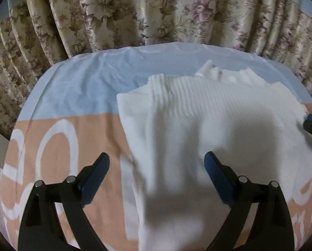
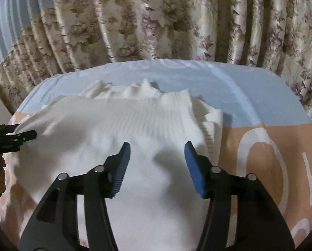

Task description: Fold small clothes

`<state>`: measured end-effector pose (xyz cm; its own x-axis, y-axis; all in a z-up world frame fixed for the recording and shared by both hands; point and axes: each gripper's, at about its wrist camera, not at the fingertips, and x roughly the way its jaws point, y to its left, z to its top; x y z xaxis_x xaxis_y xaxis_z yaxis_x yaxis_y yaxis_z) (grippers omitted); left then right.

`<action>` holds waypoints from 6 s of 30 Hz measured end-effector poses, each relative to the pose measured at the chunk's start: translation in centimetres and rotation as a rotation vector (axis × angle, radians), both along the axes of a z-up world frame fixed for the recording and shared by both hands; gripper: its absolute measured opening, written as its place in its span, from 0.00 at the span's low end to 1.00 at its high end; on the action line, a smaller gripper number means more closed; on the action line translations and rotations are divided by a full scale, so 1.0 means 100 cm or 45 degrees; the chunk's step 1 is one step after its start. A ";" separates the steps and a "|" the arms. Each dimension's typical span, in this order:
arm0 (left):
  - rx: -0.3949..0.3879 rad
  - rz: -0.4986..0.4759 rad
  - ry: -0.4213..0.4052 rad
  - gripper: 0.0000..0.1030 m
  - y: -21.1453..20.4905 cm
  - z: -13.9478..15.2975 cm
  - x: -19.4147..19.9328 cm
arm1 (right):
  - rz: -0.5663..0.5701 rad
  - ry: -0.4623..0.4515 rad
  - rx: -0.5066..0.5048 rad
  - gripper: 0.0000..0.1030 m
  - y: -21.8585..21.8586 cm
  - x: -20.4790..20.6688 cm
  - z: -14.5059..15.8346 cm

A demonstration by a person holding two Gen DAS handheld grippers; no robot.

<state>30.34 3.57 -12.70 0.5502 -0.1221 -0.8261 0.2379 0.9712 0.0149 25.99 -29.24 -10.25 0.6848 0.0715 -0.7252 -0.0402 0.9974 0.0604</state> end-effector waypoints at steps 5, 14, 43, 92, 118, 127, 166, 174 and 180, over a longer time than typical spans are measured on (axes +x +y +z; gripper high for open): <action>-0.003 -0.081 0.035 0.90 -0.011 -0.004 -0.032 | 0.159 0.037 -0.032 0.58 0.039 -0.029 -0.001; -0.050 -0.053 0.147 0.93 0.009 -0.042 -0.034 | 0.157 0.116 -0.087 0.57 0.034 -0.039 -0.029; 0.031 -0.015 0.102 0.99 0.005 -0.047 -0.078 | -0.038 0.122 -0.147 0.68 0.017 -0.088 -0.035; 0.052 -0.048 0.109 0.98 -0.088 -0.011 -0.006 | -0.006 0.257 0.340 0.72 -0.070 0.002 -0.030; 0.110 -0.063 0.095 0.98 -0.098 -0.028 0.004 | -0.033 0.266 0.260 0.23 -0.038 0.002 -0.016; 0.099 -0.062 0.095 0.98 -0.097 -0.027 0.005 | -0.024 0.183 0.070 0.20 0.012 0.002 0.008; 0.088 0.280 0.044 0.99 0.149 0.005 -0.019 | 0.198 0.309 -0.376 0.18 0.294 0.054 -0.012; 0.029 0.209 -0.003 0.99 0.132 0.024 -0.020 | 0.377 0.309 -0.083 0.67 0.263 0.031 0.032; -0.049 0.080 -0.030 0.99 0.091 0.046 -0.003 | 0.279 0.201 -0.018 0.70 0.193 0.023 0.072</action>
